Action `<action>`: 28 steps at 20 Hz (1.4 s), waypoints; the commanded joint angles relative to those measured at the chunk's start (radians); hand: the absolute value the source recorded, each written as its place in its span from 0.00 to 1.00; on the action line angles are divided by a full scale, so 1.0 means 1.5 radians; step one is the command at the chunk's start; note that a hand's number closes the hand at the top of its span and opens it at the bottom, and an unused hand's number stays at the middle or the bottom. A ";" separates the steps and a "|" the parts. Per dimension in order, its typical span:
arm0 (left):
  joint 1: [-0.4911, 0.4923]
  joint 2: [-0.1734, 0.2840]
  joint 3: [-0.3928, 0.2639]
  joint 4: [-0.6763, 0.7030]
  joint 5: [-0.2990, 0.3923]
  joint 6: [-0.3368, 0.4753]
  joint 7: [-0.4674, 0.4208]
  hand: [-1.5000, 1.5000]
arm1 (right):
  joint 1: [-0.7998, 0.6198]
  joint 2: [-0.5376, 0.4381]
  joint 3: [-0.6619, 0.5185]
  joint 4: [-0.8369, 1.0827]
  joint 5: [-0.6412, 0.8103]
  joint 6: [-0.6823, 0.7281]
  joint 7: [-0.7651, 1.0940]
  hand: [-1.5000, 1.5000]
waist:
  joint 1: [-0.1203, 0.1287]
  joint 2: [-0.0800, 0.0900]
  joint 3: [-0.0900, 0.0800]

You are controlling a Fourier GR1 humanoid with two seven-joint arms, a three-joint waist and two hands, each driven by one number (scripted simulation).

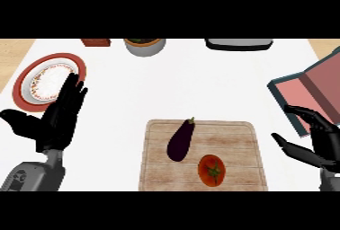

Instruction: Pick the tomato from the cutting board and place it in the cardboard box

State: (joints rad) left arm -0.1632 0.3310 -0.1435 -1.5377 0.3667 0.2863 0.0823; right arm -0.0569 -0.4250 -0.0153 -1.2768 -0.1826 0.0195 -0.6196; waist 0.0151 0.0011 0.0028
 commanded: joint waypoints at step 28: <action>0.037 -0.040 0.032 -0.068 -0.073 -0.010 0.053 0.50 | 0.121 -0.127 0.138 -0.517 0.223 0.225 0.421 0.00 | -0.013 -0.001 -0.002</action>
State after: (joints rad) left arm -0.0911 0.2970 -0.0874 -1.6440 0.2922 0.2612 0.1481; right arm 0.0907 -0.6667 0.1547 -2.0079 0.0582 0.3672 -0.0397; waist -0.0044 -0.0019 -0.0006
